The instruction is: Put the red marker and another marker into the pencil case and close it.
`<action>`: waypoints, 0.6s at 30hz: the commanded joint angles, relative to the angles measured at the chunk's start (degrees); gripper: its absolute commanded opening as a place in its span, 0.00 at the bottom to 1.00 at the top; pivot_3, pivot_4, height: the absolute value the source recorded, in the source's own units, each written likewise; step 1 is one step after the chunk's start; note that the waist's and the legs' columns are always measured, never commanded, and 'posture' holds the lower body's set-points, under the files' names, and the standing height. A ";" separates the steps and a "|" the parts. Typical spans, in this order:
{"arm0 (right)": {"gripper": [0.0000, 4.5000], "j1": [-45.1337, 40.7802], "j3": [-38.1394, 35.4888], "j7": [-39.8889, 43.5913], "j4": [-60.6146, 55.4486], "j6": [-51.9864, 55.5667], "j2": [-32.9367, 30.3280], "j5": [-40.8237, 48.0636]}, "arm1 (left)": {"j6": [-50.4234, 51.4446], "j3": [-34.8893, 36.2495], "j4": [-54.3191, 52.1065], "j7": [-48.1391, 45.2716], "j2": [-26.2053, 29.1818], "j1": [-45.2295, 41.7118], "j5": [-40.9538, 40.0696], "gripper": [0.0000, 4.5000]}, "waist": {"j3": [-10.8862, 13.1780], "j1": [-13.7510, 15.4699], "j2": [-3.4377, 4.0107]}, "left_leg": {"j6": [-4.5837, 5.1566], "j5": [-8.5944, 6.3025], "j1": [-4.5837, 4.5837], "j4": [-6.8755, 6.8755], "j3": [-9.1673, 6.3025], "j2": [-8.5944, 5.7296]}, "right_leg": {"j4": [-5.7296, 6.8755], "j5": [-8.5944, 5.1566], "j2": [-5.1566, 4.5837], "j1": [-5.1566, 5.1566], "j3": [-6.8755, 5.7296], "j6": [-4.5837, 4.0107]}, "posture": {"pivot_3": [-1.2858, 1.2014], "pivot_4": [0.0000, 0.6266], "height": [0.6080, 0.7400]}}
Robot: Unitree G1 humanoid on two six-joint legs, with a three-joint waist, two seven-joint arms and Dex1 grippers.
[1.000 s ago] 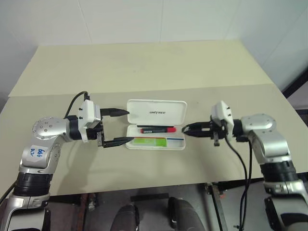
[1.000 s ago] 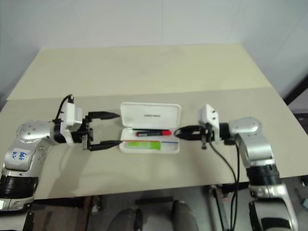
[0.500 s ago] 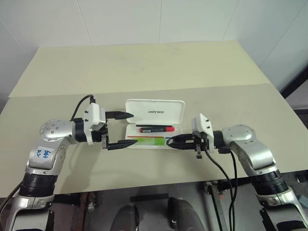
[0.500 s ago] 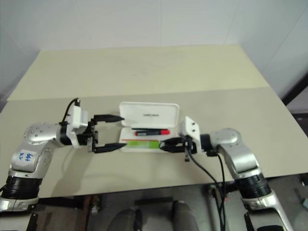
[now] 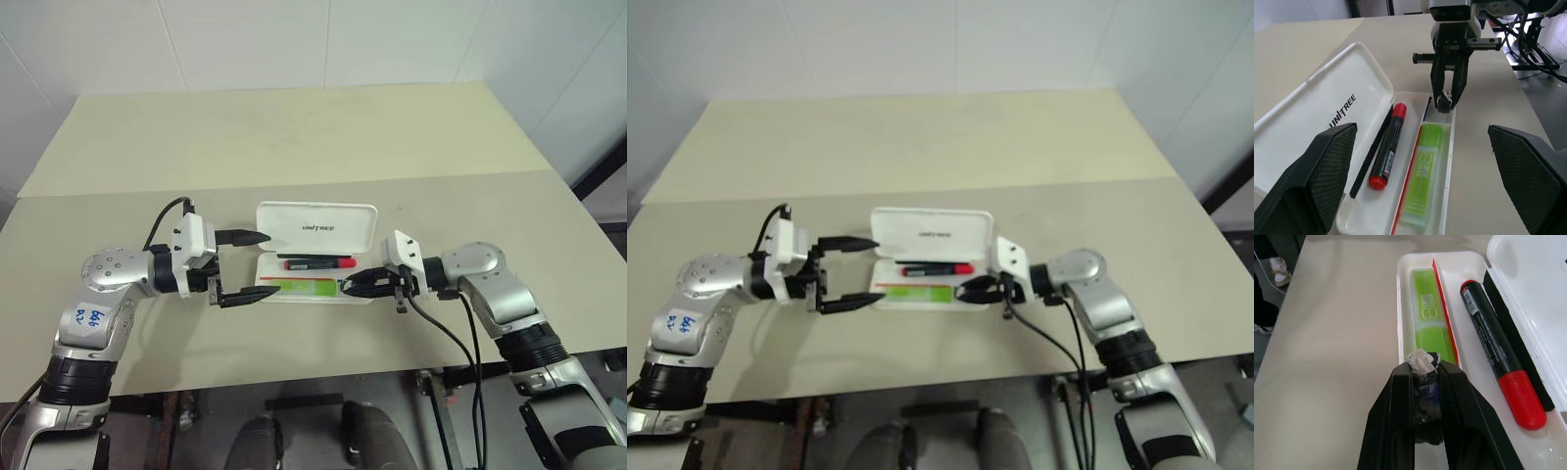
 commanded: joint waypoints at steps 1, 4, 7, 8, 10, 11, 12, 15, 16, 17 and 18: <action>0.08 -1.36 0.47 1.13 2.38 -3.10 -0.21 -1.23 | 0.00 1.17 -2.15 0.45 0.91 -0.11 -0.38 1.00 | 0.00 0.00 0.00 | 0.00 0.00 0.00 0.00 0.00 0.00 | 0.00 0.00 0.00 0.00 -0.01 0.00 | 0.52 0.24 1.00; 0.29 -2.05 0.67 1.30 5.10 -5.79 -0.18 -2.77 | 0.10 1.24 -2.04 0.46 1.04 -0.36 -0.40 1.00 | 0.00 0.00 0.00 | 0.00 0.00 0.00 -0.01 0.00 0.00 | -0.01 0.00 0.01 0.00 -0.02 0.00 | 0.52 0.24 1.00; 0.53 -2.59 0.17 1.69 5.52 -6.47 0.08 -2.14 | 0.08 1.26 -1.90 0.41 1.15 -0.54 -0.33 1.00 | 0.00 -0.09 0.00 | 0.00 0.00 0.00 -0.04 0.00 0.00 | 0.00 0.00 0.01 0.00 0.00 0.00 | 0.52 0.24 1.00; 0.62 -2.89 -0.21 1.70 5.21 -6.34 0.27 -1.57 | 0.03 1.20 -1.78 0.41 1.15 -0.69 -0.26 1.00 | 0.00 -0.05 0.00 | 0.00 0.00 0.00 -0.04 0.00 0.01 | 0.00 0.00 0.01 0.00 0.00 0.00 | 0.52 0.24 1.00; 0.79 -3.60 -0.85 1.21 4.29 -6.45 0.75 -0.79 | -0.05 0.99 -1.44 0.30 1.14 -1.11 -0.12 1.00 | 0.00 -0.02 0.00 | 0.00 0.00 0.00 -0.05 0.00 0.03 | 0.00 0.00 0.01 0.00 -0.03 0.00 | 0.52 0.24 1.00; 0.86 -3.84 -1.17 1.16 3.51 -5.97 0.92 -0.16 | -0.04 0.87 -1.38 0.30 1.08 -1.27 -0.09 1.00 | 0.00 -0.03 0.00 | -0.01 0.00 0.00 -0.05 0.00 0.03 | 0.01 0.00 0.01 0.00 -0.03 0.00 | 0.52 0.24 1.00; 0.94 -4.05 -1.52 1.09 2.65 -5.38 1.18 0.57 | -0.07 0.77 -1.27 0.28 1.02 -1.41 -0.06 1.00 | 0.00 -0.03 0.00 | -0.01 0.00 0.00 -0.05 0.00 0.04 | 0.00 0.00 0.01 0.00 -0.02 0.00 | 0.52 0.24 1.00; 0.99 -4.45 -2.97 0.89 -0.85 -2.73 1.70 3.53 | -0.24 0.49 -0.74 0.07 0.87 -1.92 0.09 1.00 | 0.00 -0.01 0.00 | -0.01 0.00 -0.01 -0.05 -0.01 0.06 | 0.04 0.00 -0.01 0.00 -0.02 0.00 | 0.52 0.24 1.00; 0.99 -4.34 -3.47 0.90 -2.23 -1.87 1.59 4.52 | -0.22 0.43 -0.69 0.07 0.81 -2.05 0.11 1.00 | 0.00 0.01 0.00 | -0.01 0.00 -0.01 -0.05 -0.02 0.07 | 0.06 0.00 -0.01 0.00 -0.02 0.00 | 0.52 0.24 1.00; 0.99 -4.21 -3.77 0.87 -3.21 -1.22 1.45 5.17 | -0.19 0.40 -0.67 0.07 0.76 -2.12 0.11 1.00 | 0.00 0.02 0.00 | -0.01 0.00 -0.01 -0.06 -0.04 0.08 | 0.09 0.00 -0.01 0.00 -0.03 0.00 | 0.52 0.24 1.00; 0.99 -4.02 -3.98 0.73 -4.50 -0.37 1.08 5.69 | -0.24 0.40 -0.48 -0.01 0.76 -2.23 0.13 1.00 | 0.00 0.02 0.00 | -0.01 0.00 -0.01 -0.07 -0.05 0.08 | 0.12 0.00 -0.01 0.00 -0.04 0.00 | 0.52 0.24 1.00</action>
